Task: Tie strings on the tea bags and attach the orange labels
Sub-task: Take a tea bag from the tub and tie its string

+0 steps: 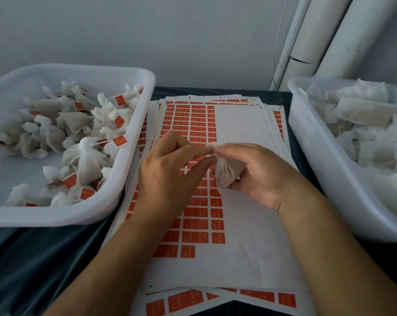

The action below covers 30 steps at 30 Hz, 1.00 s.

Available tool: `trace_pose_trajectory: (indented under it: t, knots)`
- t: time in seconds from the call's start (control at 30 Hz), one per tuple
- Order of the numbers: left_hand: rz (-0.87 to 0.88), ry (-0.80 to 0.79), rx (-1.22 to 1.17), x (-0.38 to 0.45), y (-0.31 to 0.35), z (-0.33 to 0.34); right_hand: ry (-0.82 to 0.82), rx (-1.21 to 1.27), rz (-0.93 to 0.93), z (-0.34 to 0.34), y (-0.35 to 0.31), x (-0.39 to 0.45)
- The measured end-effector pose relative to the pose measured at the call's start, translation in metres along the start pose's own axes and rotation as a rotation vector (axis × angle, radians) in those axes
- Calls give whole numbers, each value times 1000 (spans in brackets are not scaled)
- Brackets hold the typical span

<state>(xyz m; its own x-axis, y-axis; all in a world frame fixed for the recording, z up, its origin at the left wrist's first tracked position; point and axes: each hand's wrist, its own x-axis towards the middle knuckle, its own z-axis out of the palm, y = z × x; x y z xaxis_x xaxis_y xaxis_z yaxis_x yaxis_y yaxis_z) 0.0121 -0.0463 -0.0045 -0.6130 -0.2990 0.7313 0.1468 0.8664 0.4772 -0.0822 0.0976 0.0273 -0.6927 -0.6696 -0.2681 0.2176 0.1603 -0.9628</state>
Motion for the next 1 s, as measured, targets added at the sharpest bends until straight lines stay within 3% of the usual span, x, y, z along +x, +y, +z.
trace_pose_trajectory:
  t: [0.2, 0.5, 0.67, 0.8, 0.87, 1.0]
  knots:
    - [-21, -63, 15, 0, 1, -1, 50, -108, -25, -2, 0, 0]
    - [-295, -319, -13, -1, 11, 2, 154, -587, -273, 5, 3, 1]
    - [-663, -491, -408, 4, 12, -2, 203, -578, -331, 2, 4, 4]
    - [-1082, -400, -883, 11, 15, -7, 66, -267, -264, 1, 2, 1]
    - [-1143, -369, -1144, 13, 16, -12, -16, -102, -249, 0, 2, 0]
    - [-1201, -348, -1402, 14, 14, -16, -156, 102, -276, 3, 2, -2]
